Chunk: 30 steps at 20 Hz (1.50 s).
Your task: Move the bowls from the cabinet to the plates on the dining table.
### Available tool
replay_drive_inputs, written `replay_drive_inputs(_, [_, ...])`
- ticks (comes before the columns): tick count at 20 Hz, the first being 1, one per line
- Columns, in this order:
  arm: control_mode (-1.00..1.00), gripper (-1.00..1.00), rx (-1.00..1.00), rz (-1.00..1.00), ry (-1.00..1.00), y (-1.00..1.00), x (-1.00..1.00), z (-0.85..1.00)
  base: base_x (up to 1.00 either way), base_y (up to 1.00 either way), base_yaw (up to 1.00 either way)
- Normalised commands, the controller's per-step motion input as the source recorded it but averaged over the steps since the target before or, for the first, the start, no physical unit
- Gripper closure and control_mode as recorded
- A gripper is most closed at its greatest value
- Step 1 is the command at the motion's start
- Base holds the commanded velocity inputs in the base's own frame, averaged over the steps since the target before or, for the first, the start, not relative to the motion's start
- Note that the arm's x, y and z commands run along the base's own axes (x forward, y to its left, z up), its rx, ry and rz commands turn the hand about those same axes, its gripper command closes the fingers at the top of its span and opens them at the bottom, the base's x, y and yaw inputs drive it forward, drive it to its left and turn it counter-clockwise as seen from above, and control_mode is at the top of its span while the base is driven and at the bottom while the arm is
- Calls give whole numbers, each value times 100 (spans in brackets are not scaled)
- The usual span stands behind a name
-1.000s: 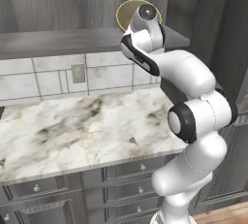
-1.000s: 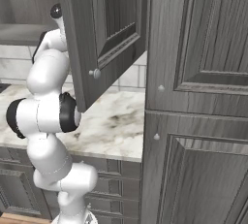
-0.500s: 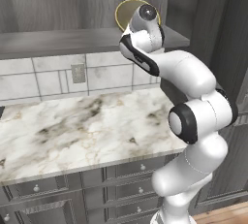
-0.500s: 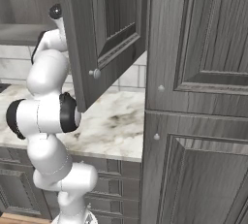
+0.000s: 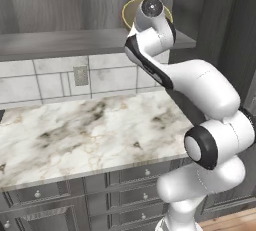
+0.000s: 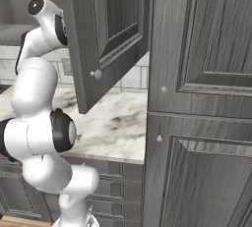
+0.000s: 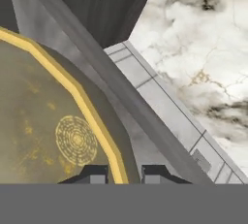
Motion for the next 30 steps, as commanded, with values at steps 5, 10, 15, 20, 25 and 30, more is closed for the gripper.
replay_drive_inputs(5, [-100, 100, -21, 1, 0, 0, -93, 2, 0, 0, 0])
replay_drive_inputs(10, [-100, 100, -15, 4, 0, 0, -100, 0, 0, 0, 0])
replay_drive_inputs(15, [-100, 100, -5, 6, 0, 0, -99, -19, 0, 0, 0])
replay_drive_inputs(20, [-100, 100, -2, 7, 0, 0, -95, -46, 0, 0, 0])
replay_drive_inputs(25, [-100, 100, -3, 7, 0, 0, -87, -67, 0, 0, 0])
replay_drive_inputs(30, [-100, 100, -3, 7, 0, 0, -64, -57, 0, 0, 0])
